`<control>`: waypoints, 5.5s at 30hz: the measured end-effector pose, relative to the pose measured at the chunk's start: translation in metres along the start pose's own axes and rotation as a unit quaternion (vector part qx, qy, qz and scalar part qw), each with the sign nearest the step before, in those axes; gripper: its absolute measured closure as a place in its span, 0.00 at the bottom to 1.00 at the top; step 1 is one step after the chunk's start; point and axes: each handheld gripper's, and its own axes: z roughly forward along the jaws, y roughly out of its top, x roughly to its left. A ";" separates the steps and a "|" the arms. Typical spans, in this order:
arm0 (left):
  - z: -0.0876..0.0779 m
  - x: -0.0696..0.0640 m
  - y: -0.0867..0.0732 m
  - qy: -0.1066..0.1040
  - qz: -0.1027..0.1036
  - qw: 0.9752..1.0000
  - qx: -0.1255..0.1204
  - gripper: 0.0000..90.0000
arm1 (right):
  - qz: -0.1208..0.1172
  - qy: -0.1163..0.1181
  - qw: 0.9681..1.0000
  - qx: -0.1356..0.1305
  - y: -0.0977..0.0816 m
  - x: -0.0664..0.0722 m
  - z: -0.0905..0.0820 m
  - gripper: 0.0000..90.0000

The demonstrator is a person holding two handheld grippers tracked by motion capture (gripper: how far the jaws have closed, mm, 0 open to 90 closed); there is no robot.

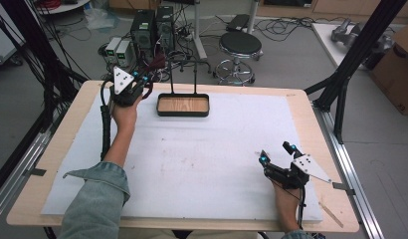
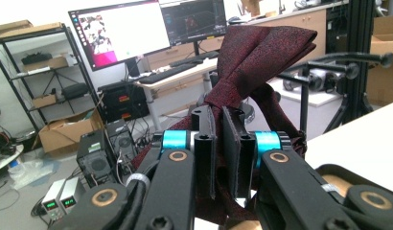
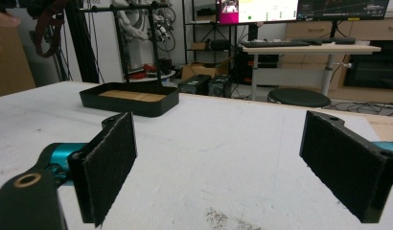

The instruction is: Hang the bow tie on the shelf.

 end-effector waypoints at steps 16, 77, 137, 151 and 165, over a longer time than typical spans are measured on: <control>0.018 0.002 -0.011 0.037 -0.001 0.999 0.015 0.92 | 0.004 0.005 1.000 0.001 0.000 -0.001 0.000 0.13; 0.022 0.007 -0.026 0.045 -0.012 0.998 0.039 0.75 | 0.007 0.012 1.000 0.004 -0.001 -0.001 0.002 0.13; -0.144 -0.004 -0.032 -0.119 -0.038 0.991 0.036 0.32 | 0.002 0.003 1.000 0.010 -0.001 0.000 0.003 0.13; -0.162 -0.012 -0.062 -0.120 -0.039 0.990 0.064 0.30 | 0.002 0.003 1.000 0.014 -0.001 -0.001 0.003 0.13; -0.168 -0.016 -0.085 -0.109 -0.047 0.987 0.104 0.26 | 0.001 0.004 1.000 0.016 -0.001 -0.001 0.004 0.13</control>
